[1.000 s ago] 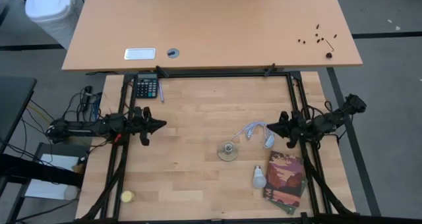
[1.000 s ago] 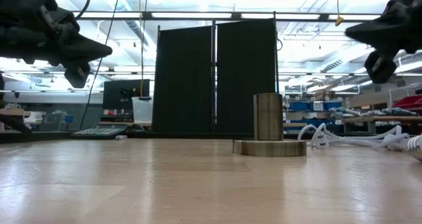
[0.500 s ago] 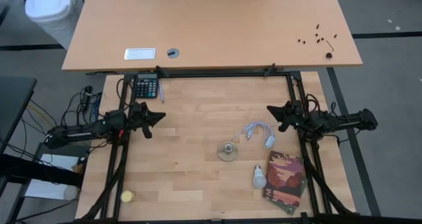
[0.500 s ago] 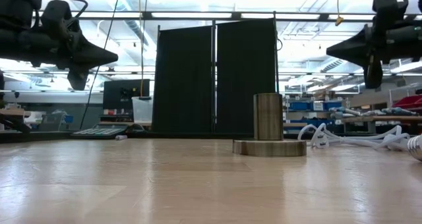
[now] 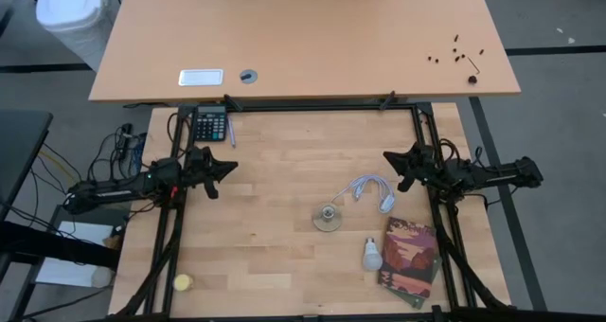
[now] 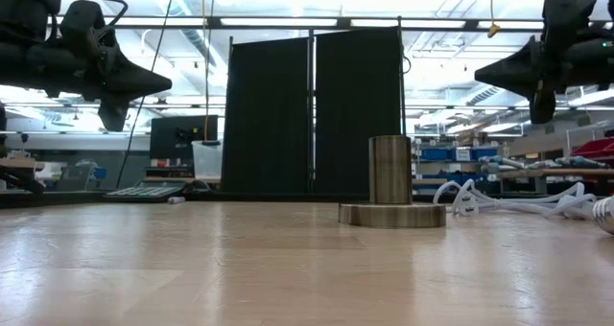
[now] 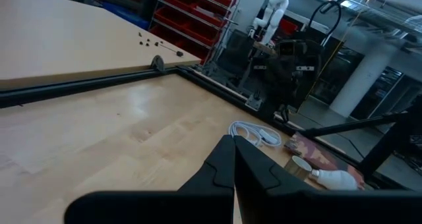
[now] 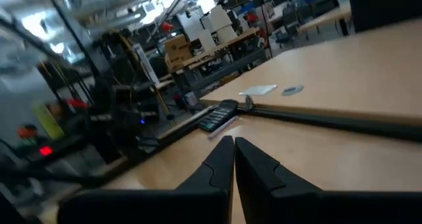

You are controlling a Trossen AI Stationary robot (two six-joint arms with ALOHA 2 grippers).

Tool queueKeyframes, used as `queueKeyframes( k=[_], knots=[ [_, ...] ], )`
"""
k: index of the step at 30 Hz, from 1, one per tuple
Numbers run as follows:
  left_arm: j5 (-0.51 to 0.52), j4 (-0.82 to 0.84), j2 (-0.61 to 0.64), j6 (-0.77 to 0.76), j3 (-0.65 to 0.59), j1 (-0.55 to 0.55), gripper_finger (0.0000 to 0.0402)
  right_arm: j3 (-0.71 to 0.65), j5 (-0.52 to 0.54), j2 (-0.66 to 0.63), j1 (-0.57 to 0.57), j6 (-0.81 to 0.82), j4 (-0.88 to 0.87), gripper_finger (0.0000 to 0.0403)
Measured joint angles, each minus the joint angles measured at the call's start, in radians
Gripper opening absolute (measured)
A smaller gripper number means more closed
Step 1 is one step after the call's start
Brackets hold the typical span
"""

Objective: Screw lightbulb
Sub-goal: Return to Home Position

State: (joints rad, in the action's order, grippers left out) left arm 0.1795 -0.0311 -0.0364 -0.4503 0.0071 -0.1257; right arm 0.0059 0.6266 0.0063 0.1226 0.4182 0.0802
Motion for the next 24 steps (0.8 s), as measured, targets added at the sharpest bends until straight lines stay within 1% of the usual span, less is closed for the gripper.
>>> queueKeyframes(
  k=[7,10,24],
  knots=[
    [0.000,0.000,0.000,0.000,0.000,0.000,0.0005,0.000,0.000,0.000,0.000,-0.269,0.000,0.0021],
    [0.000,0.000,0.000,0.000,0.000,0.000,0.0005,0.000,0.000,0.000,0.000,-0.344,0.000,0.0020],
    [0.005,-0.048,0.000,0.000,0.000,0.000,0.0005,0.000,0.000,0.000,0.000,-0.335,0.000,0.0019]
  ],
)
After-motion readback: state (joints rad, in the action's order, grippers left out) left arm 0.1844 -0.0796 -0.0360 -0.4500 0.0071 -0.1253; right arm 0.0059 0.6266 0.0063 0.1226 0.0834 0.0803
